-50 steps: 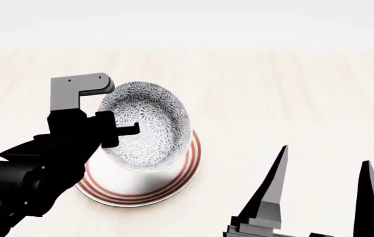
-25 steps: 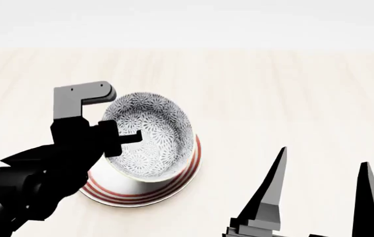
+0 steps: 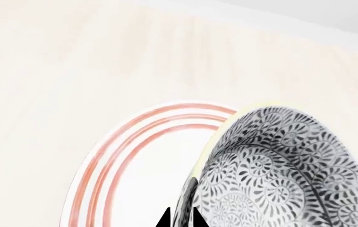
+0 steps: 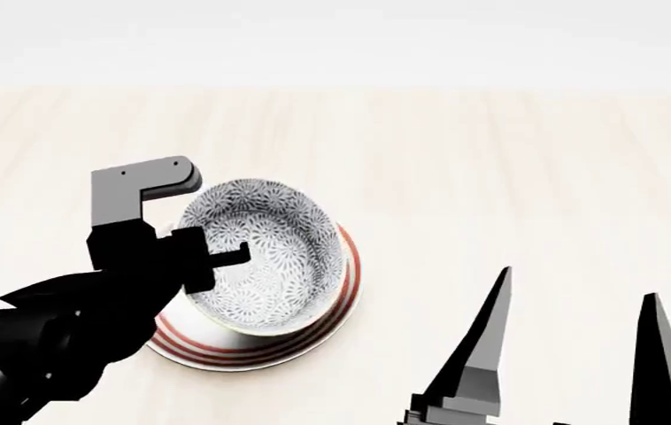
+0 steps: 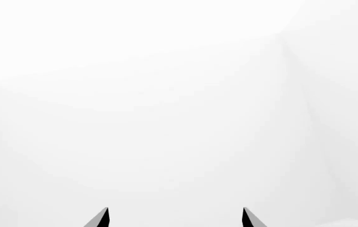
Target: Put the bowl on the plate.
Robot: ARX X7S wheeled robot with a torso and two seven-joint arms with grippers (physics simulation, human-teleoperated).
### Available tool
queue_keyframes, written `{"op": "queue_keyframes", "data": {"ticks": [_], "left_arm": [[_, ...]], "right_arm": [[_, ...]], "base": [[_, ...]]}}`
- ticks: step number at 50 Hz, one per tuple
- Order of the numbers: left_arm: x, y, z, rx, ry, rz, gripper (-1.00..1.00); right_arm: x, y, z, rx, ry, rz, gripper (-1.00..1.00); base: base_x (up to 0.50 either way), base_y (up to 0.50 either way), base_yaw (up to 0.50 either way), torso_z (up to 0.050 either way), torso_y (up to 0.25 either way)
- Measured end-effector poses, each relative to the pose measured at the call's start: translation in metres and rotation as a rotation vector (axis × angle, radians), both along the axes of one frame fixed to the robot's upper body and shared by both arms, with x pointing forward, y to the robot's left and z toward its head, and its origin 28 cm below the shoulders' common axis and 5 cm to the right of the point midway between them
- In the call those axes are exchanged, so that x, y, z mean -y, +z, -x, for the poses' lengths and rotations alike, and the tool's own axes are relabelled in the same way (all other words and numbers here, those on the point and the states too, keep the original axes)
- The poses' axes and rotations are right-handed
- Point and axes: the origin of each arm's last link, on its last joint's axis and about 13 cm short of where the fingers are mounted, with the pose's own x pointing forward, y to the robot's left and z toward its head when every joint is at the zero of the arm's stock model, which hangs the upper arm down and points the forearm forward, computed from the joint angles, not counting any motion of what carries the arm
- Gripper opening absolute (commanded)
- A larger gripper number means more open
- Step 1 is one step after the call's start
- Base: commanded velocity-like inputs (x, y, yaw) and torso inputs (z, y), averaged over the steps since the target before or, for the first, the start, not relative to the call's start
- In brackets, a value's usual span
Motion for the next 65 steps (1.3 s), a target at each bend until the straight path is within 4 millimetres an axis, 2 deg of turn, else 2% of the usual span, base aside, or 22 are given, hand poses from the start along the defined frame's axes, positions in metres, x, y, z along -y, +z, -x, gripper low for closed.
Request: {"op": "queue_keyframes", "data": {"ticks": [5, 6, 30, 41, 52, 60, 65], "left_arm": [[0.000, -0.001, 0.000, -0.002, 0.004, 0.002, -1.00], [0.000, -0.001, 0.000, -0.002, 0.005, 0.002, 1.00], [-0.004, 0.007, -0.005, 0.065, 0.003, -0.045, 1.00], [-0.010, 0.030, -0.015, 0.232, -0.024, -0.203, 1.00], [-0.033, 0.043, -0.022, 0.349, -0.003, -0.326, 1.00], [-0.059, 0.033, -0.019, 0.380, 0.069, -0.374, 1.00], [-0.074, 0.024, -0.008, 0.423, 0.131, -0.407, 1.00]], "right_arm": [[0.000, -0.001, 0.000, -0.001, 0.001, 0.001, 1.00], [0.000, -0.001, 0.000, -0.002, 0.001, 0.001, 1.00], [-0.001, -0.003, 0.001, -0.008, 0.008, 0.003, 1.00], [-0.002, -0.004, 0.001, -0.010, 0.012, 0.005, 1.00], [-0.003, -0.005, 0.002, -0.013, 0.016, 0.010, 1.00], [-0.005, -0.006, 0.002, -0.017, 0.020, 0.016, 1.00], [-0.006, -0.006, 0.002, -0.019, 0.021, 0.021, 1.00]], "base": [[0.00, 0.00, 0.00, 0.000, 0.000], [0.00, 0.00, 0.00, 0.000, 0.000], [0.00, 0.00, 0.00, 0.000, 0.000], [0.00, 0.00, 0.00, 0.000, 0.000], [0.00, 0.00, 0.00, 0.000, 0.000], [0.00, 0.00, 0.00, 0.000, 0.000], [0.00, 0.00, 0.00, 0.000, 0.000]]}}
